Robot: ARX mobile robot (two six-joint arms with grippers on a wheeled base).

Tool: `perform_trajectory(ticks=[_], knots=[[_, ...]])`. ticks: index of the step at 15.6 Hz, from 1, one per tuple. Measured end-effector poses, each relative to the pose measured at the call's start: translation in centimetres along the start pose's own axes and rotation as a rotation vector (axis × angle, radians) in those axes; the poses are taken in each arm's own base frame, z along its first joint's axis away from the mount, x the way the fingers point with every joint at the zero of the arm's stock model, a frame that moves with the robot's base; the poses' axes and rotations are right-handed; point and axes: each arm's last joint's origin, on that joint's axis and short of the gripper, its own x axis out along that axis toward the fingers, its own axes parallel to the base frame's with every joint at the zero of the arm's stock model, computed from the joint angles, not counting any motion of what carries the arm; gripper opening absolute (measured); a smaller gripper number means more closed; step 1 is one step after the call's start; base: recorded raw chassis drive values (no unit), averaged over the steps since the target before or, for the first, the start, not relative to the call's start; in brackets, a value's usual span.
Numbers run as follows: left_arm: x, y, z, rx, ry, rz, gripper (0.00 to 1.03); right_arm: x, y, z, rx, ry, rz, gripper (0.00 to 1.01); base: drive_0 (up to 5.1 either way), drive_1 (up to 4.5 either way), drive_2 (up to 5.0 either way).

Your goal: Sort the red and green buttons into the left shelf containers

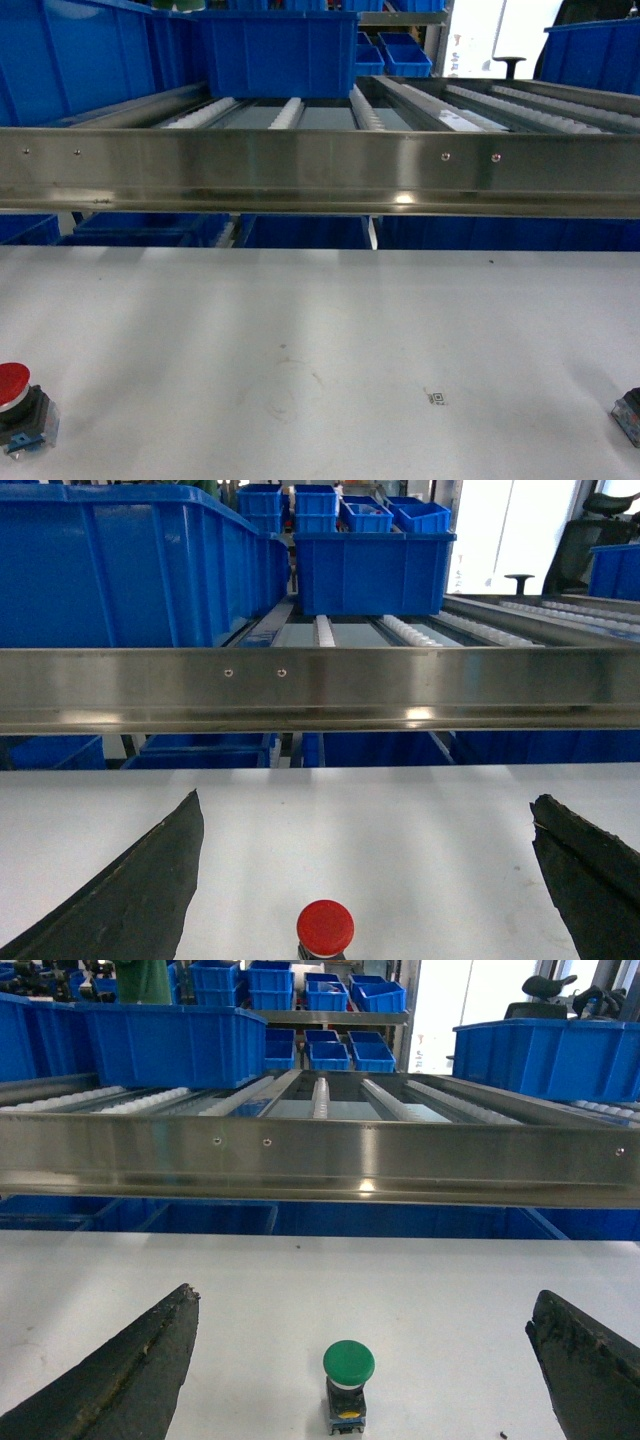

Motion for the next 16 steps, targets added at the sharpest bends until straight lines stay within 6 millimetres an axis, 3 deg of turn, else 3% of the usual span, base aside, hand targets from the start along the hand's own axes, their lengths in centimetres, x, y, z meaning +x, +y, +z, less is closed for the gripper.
perform_trajectory(ticks=[5,7,9,12,14,16], knots=[[0.0,0.0,0.0,0.000,0.000,0.000,0.98,0.4,0.4,0.4,-0.009,-0.025,-0.011,0.98,0.0,0.00,0.0],[0.0,0.0,0.0,0.000,0.000,0.000,0.98,3.3,0.8,0.2,-0.052,0.077,0.003,0.98,0.0,0.00,0.0],[0.5,0.2,0.8,-0.002,-0.068,-0.019,0.98,5.2,0.9,1.3,-0.055,0.110,0.024,0.98,0.0,0.00,0.0],[5.6,0.4,5.4,0.004,-0.052,-0.041,0.98,7.2,1.8,3.7,-0.068,0.034,0.043,0.98,0.0,0.00,0.0],[6.7,-0.1,5.2,0.002,0.032,-0.056,0.98,7.7,1.9,4.0,-0.076,0.044,0.050,0.98,0.0,0.00,0.0],[8.6,-1.0,3.5,0.001,0.256,-0.086,0.98,9.3,2.0,4.2,-0.098,0.099,0.084,0.98,0.0,0.00,0.0]])
